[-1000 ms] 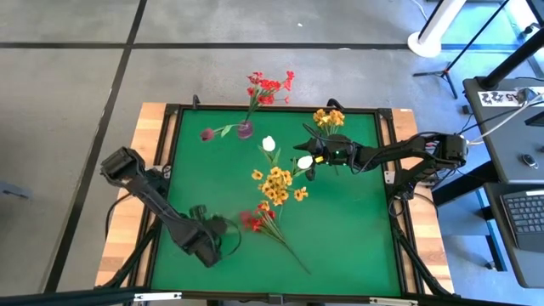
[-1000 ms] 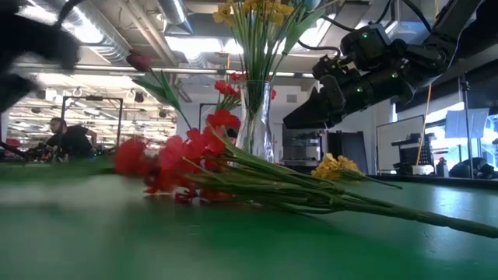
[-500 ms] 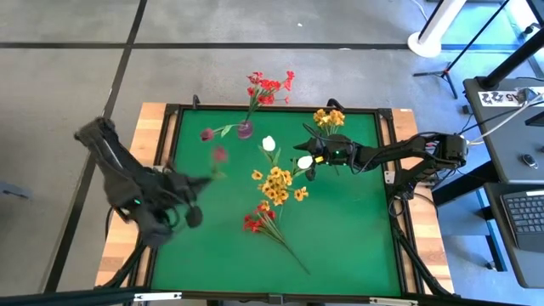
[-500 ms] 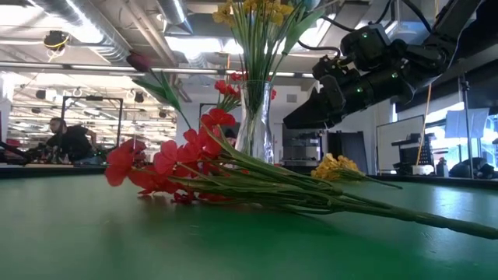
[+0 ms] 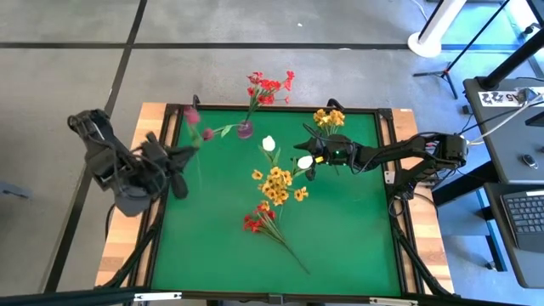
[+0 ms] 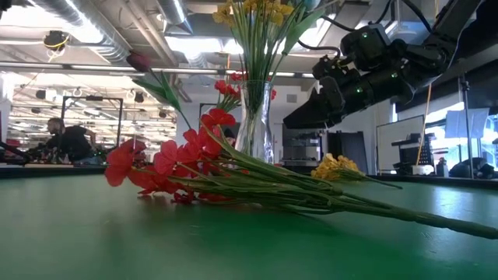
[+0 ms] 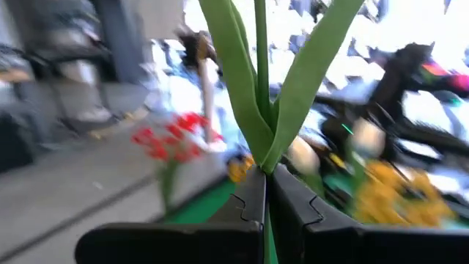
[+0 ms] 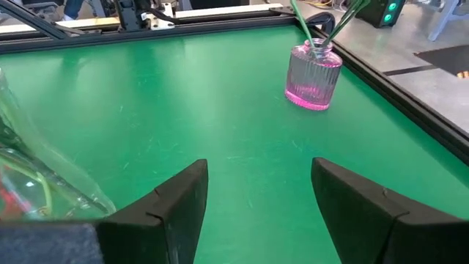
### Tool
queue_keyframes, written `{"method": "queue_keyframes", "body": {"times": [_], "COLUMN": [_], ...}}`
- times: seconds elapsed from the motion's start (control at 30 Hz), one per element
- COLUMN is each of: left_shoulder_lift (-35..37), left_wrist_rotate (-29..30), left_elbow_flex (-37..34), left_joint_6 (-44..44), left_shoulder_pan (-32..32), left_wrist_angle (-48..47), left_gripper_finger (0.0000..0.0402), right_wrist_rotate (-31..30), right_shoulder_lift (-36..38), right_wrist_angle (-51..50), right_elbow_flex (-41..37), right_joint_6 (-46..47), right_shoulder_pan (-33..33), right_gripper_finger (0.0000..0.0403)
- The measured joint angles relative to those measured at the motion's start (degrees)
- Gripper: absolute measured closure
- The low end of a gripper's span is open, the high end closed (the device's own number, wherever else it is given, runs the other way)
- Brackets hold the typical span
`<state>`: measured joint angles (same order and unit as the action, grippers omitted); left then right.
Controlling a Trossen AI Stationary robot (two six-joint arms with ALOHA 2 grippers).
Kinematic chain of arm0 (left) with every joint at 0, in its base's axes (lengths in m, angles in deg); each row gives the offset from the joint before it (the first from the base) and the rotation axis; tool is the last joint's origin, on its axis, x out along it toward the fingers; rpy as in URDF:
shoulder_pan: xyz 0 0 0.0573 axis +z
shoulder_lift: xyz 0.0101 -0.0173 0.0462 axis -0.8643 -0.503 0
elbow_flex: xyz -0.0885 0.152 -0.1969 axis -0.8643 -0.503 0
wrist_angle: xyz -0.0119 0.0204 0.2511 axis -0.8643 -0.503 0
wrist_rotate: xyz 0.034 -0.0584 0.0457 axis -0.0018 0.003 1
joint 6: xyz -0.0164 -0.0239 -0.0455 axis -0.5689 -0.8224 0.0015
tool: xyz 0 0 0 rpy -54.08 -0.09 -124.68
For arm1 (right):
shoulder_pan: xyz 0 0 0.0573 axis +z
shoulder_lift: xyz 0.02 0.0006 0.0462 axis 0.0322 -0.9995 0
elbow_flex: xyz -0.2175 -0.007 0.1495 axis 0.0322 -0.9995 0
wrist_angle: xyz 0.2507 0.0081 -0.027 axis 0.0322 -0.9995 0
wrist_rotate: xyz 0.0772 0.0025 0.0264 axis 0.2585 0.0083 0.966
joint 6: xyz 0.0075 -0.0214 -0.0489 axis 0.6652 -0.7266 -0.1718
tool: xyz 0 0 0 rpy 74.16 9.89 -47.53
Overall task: Sort flowers into vase by color
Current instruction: Put the red tulip into the pink vase
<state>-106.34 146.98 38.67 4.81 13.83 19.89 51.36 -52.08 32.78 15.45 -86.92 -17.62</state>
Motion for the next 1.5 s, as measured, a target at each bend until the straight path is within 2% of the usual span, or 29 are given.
{"method": "queue_keyframes", "body": {"times": [0.13,0.27,0.33,0.47,0.5,0.57,0.63,0.77,0.9,1.07,1.17,1.33,1.5], "left_shoulder_lift": [-3.52,-5.83,-6.39,-7.76,-7.92,-7.43,-6.12,-1.18,5.49,14.83,17.68,17.12,14.28], "left_wrist_rotate": [-6.59,-14.98,-23.32,-48.28,-51.41,-51.25,-48.86,-48.63,-49.07,-61.86,-67.92,-71.74,-78.89], "left_elbow_flex": [-1.89,-8.03,-11.88,-20.18,-21.08,-21.28,-20.84,-19.82,-19.51,-19.51,-19.48,-19.62,-19.64], "left_joint_6": [5.90,16.26,24.48,43.31,46.67,52.83,59.96,72.74,79.51,77.74,73.85,67.60,63.72], "left_shoulder_pan": [1.03,4.07,7.31,13.47,14.77,16.87,18.78,22.88,28.43,36.79,42.99,54.63,66.18], "left_wrist_angle": [8.77,25.13,39.13,70.82,76.21,81.07,82.98,86.83,88.10,85.95,82.33,71.71,70.08], "left_gripper_finger": [0.0401,0.0401,0.0401,0.0401,0.0401,0.0401,0.0401,0.0401,0.0401,0.0401,0.0401,0.0401,0.0401], "right_wrist_rotate": [-0.51,-0.48,-0.47,0.05,0.25,0.62,1.39,2.17,2.18,2.18,2.18,2.18,2.18], "right_shoulder_lift": [0.00,0.00,0.00,0.00,0.00,0.00,0.00,0.00,0.00,0.00,0.00,0.00,0.00], "right_wrist_angle": [0.11,0.88,1.46,1.64,1.50,1.21,0.97,1.41,1.56,1.58,1.61,1.60,1.54], "right_elbow_flex": [0.00,0.01,0.02,0.00,0.00,0.00,0.01,0.00,0.00,0.00,0.01,0.02,0.00], "right_joint_6": [-0.34,-0.31,-0.09,0.08,0.40,1.17,1.60,2.64,2.68,2.80,2.87,2.92,3.50], "right_shoulder_pan": [0.00,0.00,0.00,0.04,0.04,0.04,0.07,0.07,0.04,0.04,0.04,0.04,0.04], "right_gripper_finger": [0.0162,0.0162,0.0162,0.0162,0.0162,0.0162,0.0162,0.0162,0.0162,0.0162,0.0162,0.0162,0.0162]}}
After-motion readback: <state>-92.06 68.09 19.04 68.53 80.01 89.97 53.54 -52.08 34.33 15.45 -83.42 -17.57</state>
